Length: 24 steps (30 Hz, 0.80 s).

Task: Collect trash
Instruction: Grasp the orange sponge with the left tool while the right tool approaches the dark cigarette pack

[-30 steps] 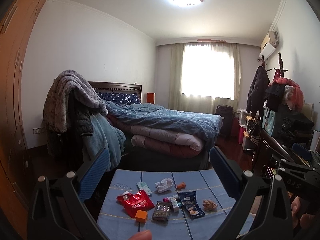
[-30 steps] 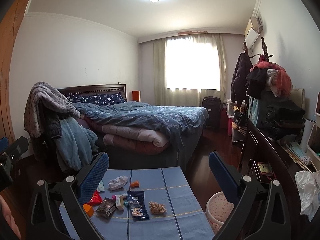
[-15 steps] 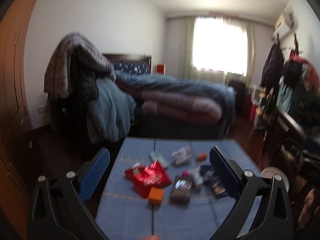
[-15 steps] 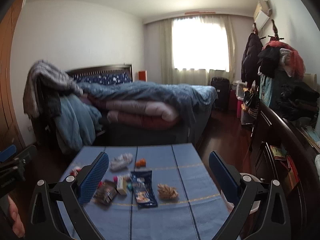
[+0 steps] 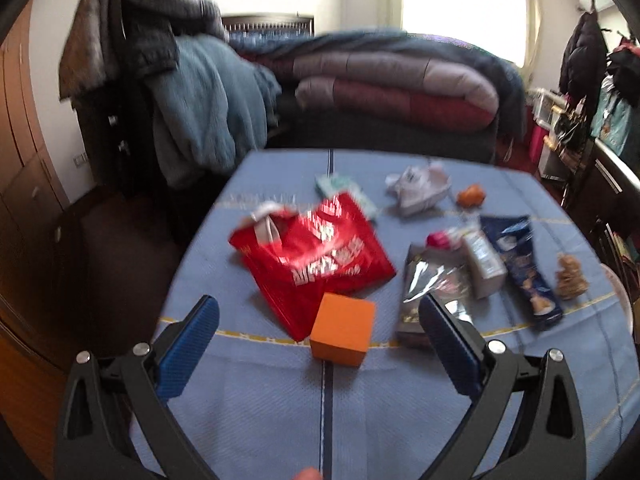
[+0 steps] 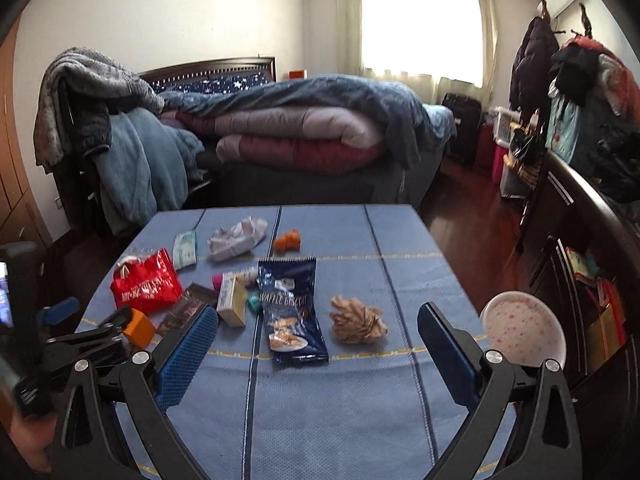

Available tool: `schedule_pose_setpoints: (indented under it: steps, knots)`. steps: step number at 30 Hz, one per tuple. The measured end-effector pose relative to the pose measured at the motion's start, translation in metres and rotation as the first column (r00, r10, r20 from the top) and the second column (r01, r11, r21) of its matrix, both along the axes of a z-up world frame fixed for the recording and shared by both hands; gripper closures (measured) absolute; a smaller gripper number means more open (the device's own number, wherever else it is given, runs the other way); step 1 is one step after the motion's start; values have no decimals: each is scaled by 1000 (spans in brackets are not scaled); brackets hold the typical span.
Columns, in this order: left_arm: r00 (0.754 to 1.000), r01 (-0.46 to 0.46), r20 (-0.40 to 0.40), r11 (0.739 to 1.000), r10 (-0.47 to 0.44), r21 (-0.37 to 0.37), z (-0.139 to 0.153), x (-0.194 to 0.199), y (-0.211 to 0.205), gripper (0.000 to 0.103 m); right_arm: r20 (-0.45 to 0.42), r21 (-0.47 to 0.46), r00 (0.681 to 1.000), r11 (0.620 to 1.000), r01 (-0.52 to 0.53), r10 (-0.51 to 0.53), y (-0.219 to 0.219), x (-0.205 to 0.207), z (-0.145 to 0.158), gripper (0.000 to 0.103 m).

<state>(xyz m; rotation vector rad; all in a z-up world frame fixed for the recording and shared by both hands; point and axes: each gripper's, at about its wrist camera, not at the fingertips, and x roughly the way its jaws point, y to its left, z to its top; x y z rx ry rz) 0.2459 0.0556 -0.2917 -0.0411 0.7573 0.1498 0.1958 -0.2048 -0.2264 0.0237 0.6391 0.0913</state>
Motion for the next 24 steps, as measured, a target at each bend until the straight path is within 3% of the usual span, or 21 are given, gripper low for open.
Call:
schedule_pose_setpoints:
  steps: [5,8,12,16,24]
  knots:
    - [997,8,-75,999,-10,-38,-26,19,0,9,-59,-2,998,1000,1,-1,-1,11,-17,4]
    - [997,6,-77,994,-15,-106,-32,21,6,20,-83,-3,997,1000,-2,2,0,16,-25,4]
    - [995,-10,-95,987,-6,-160,-36,23,12,49,-107,6,994,1000,-20,20,6,23,-32,4]
    - [995,23,-96,982,-41,-187,-37,22,9,62,-135,12,989,999,-52,54,16,27,-38,4]
    - [999,7,-47,975,-18,-220,-29,6,20,63,-176,47,971,987,-153,159,59,41,-50,4]
